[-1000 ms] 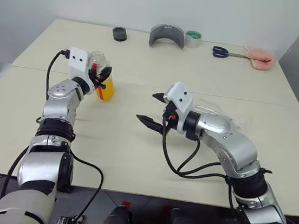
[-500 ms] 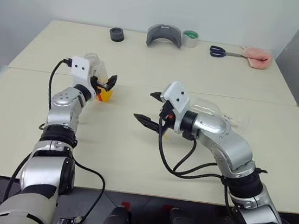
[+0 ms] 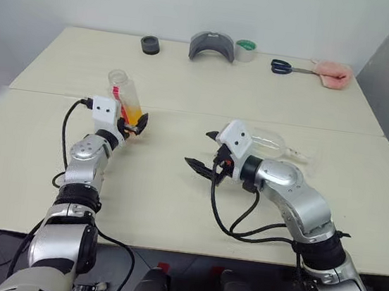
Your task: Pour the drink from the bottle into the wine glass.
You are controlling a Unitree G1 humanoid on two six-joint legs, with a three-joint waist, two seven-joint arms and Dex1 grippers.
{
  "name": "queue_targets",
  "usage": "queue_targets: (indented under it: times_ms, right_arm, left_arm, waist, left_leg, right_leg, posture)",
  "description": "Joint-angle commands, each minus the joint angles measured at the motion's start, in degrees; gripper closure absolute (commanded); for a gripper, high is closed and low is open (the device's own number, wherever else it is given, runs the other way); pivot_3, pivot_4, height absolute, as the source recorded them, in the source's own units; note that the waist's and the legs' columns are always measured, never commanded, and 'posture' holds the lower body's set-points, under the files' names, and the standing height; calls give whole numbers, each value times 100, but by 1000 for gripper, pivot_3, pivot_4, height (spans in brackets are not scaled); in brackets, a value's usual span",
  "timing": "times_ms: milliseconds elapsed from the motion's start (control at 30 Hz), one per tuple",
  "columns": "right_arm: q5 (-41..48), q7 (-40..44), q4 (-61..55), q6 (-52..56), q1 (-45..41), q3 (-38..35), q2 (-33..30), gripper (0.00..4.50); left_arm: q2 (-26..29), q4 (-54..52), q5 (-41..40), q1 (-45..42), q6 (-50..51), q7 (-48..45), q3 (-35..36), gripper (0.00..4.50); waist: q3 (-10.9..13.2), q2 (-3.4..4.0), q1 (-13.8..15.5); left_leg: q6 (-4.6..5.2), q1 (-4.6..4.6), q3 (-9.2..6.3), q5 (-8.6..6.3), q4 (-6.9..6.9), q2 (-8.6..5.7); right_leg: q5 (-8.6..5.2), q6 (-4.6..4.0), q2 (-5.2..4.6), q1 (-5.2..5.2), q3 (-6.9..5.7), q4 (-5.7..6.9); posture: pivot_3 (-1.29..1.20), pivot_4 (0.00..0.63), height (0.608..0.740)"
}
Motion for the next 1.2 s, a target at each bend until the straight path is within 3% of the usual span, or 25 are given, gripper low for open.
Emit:
queue_targets:
  times_ms: [33,400,600,733,867,1033,1200]
  right_arm:
    - [-276,-96,-523,-361,266,-2,-160,0]
    - [-990,-704,-1825,-507,1948,-408,-593,0]
    - [-2137,-1446,-2155,-669,2677,-598,-874,0]
    - [-3316,-1760,-2073,-288,2715,-312,-1106,0]
    - [-4357,-1763,-1341,313,2071,7,-1169,0]
    - [-4795,-1717,-550,332,1631,81,-1126,0]
    - [-5132,-1629,140,188,1430,308,-1100,0]
  left_arm:
    - [-28,-596,43,265,-70,163,25,32]
    - [-260,-2720,-115,1859,493,409,78,32]
    - [-192,-4229,-508,2723,1158,-509,-486,32]
    - [51,-4678,-742,2710,1512,-1396,-944,32]
    - [619,-4874,-1088,2223,1985,-2812,-1487,32]
    - [924,-4669,-971,1680,1798,-3750,-1919,32]
    - [730,-4199,-791,1306,1437,-4002,-2094,32]
  waist:
    - [0,0,4]
    - [-2,-2,14]
    - [-3,-1,69]
    - [-3,-1,98]
    - [-3,0,60]
    - [-3,0,68]
    - [-3,0,63]
  left_leg:
    - [0,0,0,0,1,0]
    - [19,2,1,-12,15,6]
    - [18,7,3,-12,15,5]
    - [18,9,5,-12,17,2]
    - [18,17,13,-12,15,8]
    - [19,15,14,-12,13,4]
    - [22,14,15,-14,14,4]
  right_leg:
    - [0,0,-1,0,1,1]
    - [-1,0,2,4,6,11]
    - [-2,1,-2,14,6,6]
    - [-2,2,5,17,6,6]
    - [-3,1,15,18,12,7]
    - [-4,-2,13,20,11,2]
    - [-4,-2,12,20,11,-1]
  posture:
    - [0,150,740]
    - [0,150,740]
    - [0,150,740]
    - [0,150,740]
    - [0,150,740]
    - [0,150,740]
    - [0,150,740]
